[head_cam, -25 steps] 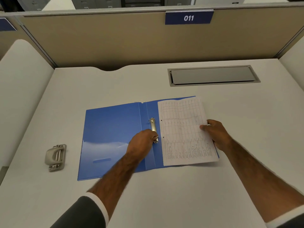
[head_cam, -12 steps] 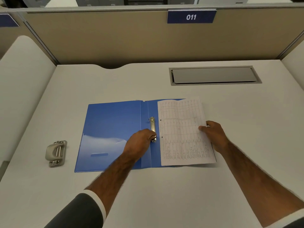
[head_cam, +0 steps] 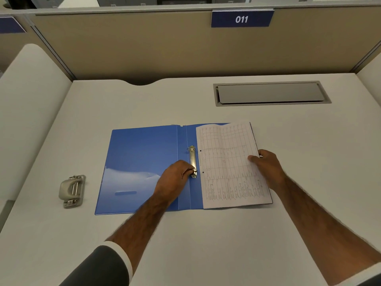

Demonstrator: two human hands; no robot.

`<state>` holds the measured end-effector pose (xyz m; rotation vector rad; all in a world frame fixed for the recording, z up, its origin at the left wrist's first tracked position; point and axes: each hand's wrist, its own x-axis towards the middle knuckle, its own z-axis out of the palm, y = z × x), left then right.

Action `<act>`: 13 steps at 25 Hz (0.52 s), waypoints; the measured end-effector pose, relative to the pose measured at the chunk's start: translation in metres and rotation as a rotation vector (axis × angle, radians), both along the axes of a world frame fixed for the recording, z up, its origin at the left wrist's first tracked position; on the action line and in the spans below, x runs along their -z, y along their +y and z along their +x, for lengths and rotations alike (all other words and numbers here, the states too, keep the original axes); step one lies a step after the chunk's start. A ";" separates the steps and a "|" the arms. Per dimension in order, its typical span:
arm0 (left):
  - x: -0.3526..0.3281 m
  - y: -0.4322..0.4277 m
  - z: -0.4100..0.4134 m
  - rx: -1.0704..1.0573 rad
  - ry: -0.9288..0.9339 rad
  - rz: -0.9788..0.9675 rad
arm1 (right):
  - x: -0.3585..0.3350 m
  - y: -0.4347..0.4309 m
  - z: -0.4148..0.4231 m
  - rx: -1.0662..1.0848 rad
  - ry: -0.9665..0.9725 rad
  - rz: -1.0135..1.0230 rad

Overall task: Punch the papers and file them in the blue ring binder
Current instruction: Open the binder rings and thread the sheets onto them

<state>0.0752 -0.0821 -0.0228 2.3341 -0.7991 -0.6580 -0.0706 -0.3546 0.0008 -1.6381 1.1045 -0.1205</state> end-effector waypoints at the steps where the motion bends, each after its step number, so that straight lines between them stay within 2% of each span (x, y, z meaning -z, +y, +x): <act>1: 0.000 0.000 0.000 0.004 -0.007 -0.004 | 0.000 0.001 0.001 -0.001 0.002 -0.002; 13: 0.000 0.002 -0.002 -0.006 -0.056 -0.058 | -0.004 0.004 0.006 0.007 0.041 -0.001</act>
